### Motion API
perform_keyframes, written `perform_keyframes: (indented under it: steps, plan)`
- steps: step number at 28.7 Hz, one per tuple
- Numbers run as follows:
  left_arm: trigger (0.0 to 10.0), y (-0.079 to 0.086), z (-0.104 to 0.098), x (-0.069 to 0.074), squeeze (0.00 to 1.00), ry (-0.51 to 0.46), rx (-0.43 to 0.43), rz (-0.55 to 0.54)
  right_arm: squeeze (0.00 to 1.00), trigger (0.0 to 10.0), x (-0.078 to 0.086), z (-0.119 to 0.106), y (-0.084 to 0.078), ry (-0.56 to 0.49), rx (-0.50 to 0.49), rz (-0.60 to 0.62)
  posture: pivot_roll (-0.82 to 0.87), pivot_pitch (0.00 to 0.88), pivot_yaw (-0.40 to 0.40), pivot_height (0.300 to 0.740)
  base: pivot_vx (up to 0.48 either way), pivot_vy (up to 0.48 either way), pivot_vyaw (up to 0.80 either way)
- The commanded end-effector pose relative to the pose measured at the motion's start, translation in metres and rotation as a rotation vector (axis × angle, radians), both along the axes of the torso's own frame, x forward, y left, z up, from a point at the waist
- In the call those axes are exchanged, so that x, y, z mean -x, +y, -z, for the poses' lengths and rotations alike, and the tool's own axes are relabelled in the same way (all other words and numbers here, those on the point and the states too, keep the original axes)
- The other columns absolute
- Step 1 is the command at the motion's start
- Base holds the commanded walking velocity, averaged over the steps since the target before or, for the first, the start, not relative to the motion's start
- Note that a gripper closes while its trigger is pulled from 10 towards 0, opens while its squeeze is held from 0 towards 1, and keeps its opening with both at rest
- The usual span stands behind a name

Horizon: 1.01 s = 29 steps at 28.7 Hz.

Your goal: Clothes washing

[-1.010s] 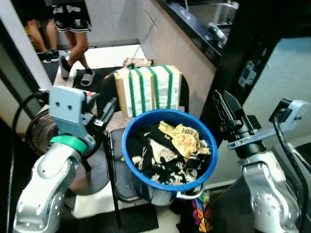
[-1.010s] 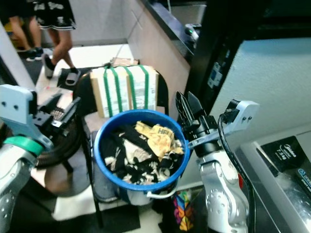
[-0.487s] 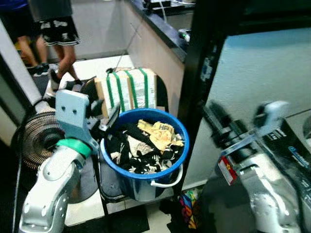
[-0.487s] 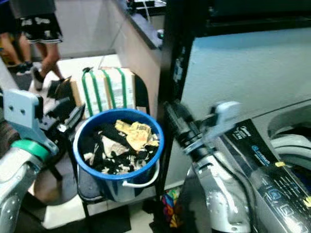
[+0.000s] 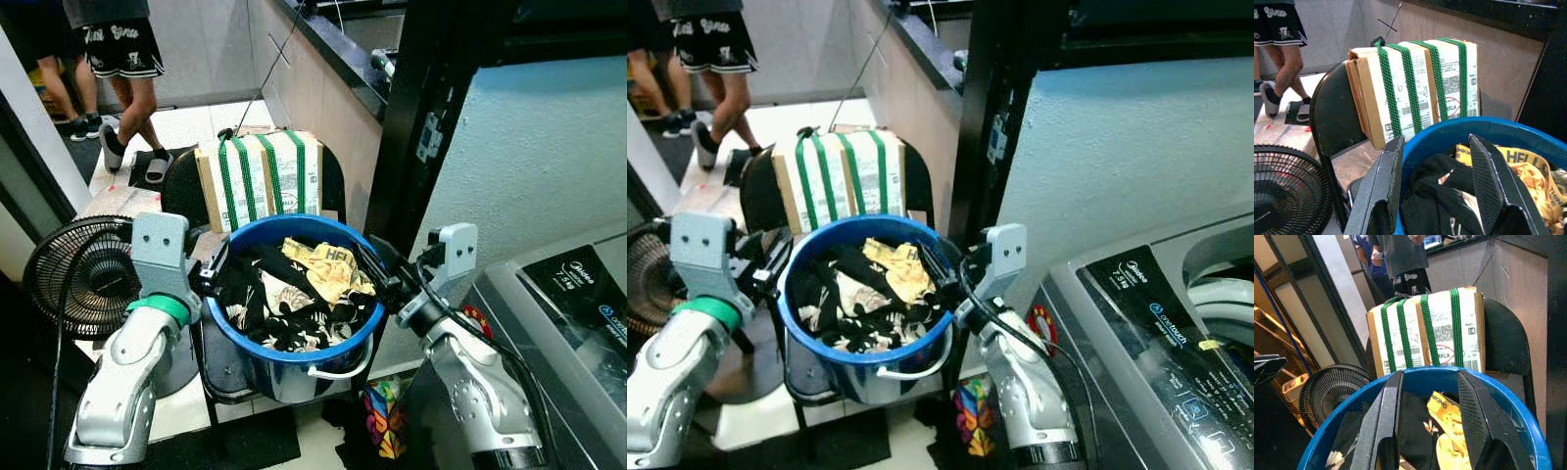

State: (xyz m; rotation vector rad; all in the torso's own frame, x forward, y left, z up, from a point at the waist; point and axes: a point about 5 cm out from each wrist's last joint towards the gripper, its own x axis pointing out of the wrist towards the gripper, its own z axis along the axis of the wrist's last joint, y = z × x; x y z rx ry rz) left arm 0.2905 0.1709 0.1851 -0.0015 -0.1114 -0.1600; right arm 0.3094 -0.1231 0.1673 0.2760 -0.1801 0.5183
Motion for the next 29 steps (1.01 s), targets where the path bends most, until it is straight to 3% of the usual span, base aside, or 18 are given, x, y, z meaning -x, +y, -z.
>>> perform_keyframes:
  steps: [1, 2, 5, 6, 8, 10, 13, 19, 23, 25, 29]
  plan:
    - [10.0, 0.000, 0.008, -0.001, 0.00, 0.024, -0.008, -0.002, 0.00, 10.0, -0.003, 0.012, -0.004, 0.039, 0.036, 0.034, 0.11, 0.000, 0.046, 0.740, 0.000, 0.000, 0.00]
    - [10.0, -0.002, 0.013, -0.001, 0.00, 0.035, -0.025, 0.012, 0.00, 10.0, -0.005, 0.023, -0.004, 0.059, 0.144, 0.036, 0.10, 0.000, 0.053, 0.740, 0.000, 0.000, 0.00]
    - [10.0, -0.004, 0.016, -0.001, 0.00, 0.044, -0.034, 0.021, 0.07, 10.0, -0.006, 0.032, -0.002, 0.067, 0.204, -0.014, 0.09, 0.000, 0.064, 0.740, 0.000, 0.000, 0.00]
    - [10.0, -0.004, 0.017, -0.001, 0.00, 0.050, -0.048, 0.030, 1.00, 10.0, -0.009, 0.036, 0.001, 0.079, 0.214, -0.051, 0.09, 0.000, 0.069, 0.740, 0.000, 0.000, 0.00]
    - [10.0, -0.004, 0.018, -0.002, 0.00, 0.049, -0.058, 0.033, 1.00, 10.0, -0.011, 0.038, 0.003, 0.078, 0.208, -0.077, 0.09, 0.000, 0.069, 0.740, 0.000, 0.000, 0.00]
    - [10.0, -0.001, 0.019, -0.003, 0.00, 0.050, -0.088, 0.033, 1.00, 10.0, -0.021, 0.040, 0.017, 0.076, 0.242, -0.150, 0.11, 0.012, 0.065, 0.740, 0.000, 0.000, 0.00]
    - [10.0, 0.003, 0.017, -0.003, 0.00, 0.048, -0.100, 0.029, 1.00, 10.0, -0.031, 0.040, 0.027, 0.083, 0.288, -0.163, 0.11, 0.019, 0.060, 0.740, 0.000, 0.000, 0.00]
    - [10.0, 0.007, 0.011, 0.001, 0.00, 0.041, -0.085, 0.036, 1.00, 10.0, -0.050, 0.033, 0.024, 0.098, 0.304, -0.096, 0.13, 0.059, 0.058, 0.740, 0.000, 0.000, 0.00]
    - [10.0, 0.007, 0.010, 0.004, 0.00, 0.044, -0.078, 0.045, 1.00, 10.0, -0.053, 0.030, 0.027, 0.090, 0.299, -0.126, 0.14, 0.083, 0.065, 0.740, 0.000, 0.000, 0.00]
    - [10.0, 0.008, 0.009, 0.007, 0.00, 0.050, -0.076, 0.059, 1.00, 10.0, -0.050, 0.029, 0.043, 0.070, 0.291, -0.223, 0.14, 0.116, 0.079, 0.740, 0.000, 0.000, 0.00]
    - [10.0, 0.010, 0.008, 0.009, 0.00, 0.055, -0.079, 0.065, 1.00, 10.0, -0.048, 0.032, 0.058, 0.064, 0.293, -0.274, 0.15, 0.149, 0.091, 0.740, 0.000, 0.000, 0.00]
